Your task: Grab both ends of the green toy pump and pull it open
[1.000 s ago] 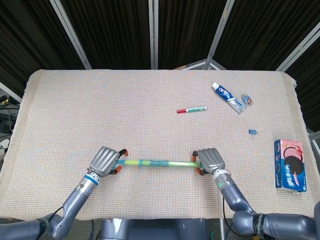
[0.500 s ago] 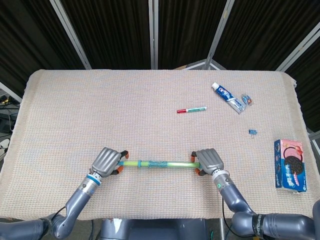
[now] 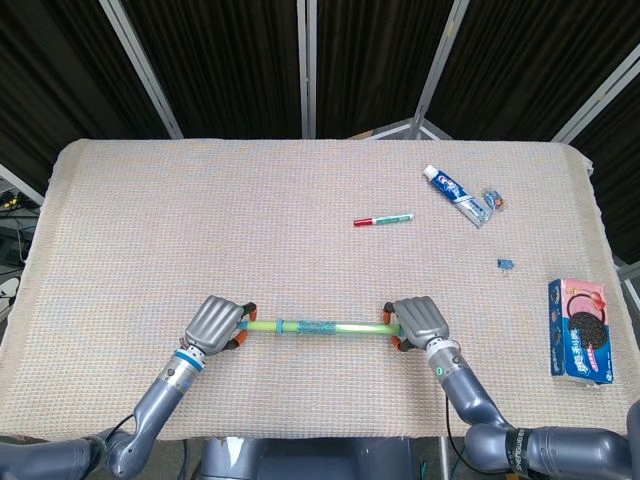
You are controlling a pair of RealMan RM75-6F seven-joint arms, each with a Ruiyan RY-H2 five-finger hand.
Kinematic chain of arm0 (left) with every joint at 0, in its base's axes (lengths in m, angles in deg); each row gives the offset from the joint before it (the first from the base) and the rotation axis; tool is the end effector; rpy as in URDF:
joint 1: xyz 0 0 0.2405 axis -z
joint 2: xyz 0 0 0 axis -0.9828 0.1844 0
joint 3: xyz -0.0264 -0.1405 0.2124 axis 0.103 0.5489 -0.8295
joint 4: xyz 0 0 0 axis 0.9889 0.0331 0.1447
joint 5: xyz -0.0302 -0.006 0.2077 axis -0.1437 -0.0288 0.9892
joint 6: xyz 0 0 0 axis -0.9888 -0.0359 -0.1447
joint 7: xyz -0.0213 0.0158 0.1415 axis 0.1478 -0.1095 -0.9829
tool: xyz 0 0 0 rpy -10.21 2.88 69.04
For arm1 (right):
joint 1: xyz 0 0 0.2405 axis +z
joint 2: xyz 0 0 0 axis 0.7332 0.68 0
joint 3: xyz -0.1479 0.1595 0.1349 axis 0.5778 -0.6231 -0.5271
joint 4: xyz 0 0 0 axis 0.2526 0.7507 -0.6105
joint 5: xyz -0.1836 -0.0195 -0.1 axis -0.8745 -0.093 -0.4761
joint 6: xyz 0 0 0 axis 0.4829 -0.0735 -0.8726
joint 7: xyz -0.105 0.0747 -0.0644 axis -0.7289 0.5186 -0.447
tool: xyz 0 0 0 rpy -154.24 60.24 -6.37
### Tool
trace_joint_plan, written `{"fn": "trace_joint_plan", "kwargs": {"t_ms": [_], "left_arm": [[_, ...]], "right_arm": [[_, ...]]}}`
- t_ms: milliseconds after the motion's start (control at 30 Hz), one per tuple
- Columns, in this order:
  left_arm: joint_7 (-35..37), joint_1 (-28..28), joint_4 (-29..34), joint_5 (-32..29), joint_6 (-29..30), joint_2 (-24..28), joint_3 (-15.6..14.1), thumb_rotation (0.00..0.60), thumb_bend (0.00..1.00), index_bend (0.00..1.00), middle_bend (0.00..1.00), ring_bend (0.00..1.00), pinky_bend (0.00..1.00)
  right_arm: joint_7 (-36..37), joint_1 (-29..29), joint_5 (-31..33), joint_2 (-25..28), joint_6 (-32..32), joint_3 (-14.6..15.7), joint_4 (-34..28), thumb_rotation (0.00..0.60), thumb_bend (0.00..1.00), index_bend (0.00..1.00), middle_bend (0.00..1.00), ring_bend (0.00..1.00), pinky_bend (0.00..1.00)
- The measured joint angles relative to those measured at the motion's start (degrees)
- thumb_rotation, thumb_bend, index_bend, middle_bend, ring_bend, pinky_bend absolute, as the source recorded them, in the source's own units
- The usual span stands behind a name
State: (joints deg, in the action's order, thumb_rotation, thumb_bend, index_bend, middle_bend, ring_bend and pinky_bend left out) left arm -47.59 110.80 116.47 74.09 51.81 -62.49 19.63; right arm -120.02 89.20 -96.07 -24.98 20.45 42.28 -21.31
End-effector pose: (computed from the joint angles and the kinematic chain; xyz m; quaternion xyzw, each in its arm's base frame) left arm -0.1678 0.2686 -0.0609 -0.7662 -0.3650 -0.3537 0.3931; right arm -0.1744 -0.2935 -0.0159 0.7361 -0.4768 0.2510 0.4097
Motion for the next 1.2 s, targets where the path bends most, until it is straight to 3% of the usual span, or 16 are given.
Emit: {"fn": "trace_joint_plan", "kwargs": {"t_ms": [267,500,1200], "left_arm": [[-0.3,0.1,-0.1,-0.3,0.7,-0.2,-0.1,0.600,0.43,0.63,0.83,0.81,1.00],[-0.4,0.0,-0.3,-0.5,1.0,0.0,-0.2,0.600,0.43,0.70,0.83,0.81,1.00],[5.9,-1.3,-3.6,-1.5,1.5,4.2,0.0,0.600,0.43,0.75,0.83,0.81,1.00]], "right_arm": [[-0.4,0.1,-0.4,0.0,0.2,0.4,0.2,0.600,0.47,0.67,0.99,1.00,1.00],[-0.7,0.0,-1.3,-0.1,0.7,0.8,0.5,0.600,0.48,0.67,0.99,1.00,1.00],[-0.4,-1.0,-4.0,2.3,2.6,0.5,0.6,0.600,0.48,0.69,0.99,1.00,1.00]]}}
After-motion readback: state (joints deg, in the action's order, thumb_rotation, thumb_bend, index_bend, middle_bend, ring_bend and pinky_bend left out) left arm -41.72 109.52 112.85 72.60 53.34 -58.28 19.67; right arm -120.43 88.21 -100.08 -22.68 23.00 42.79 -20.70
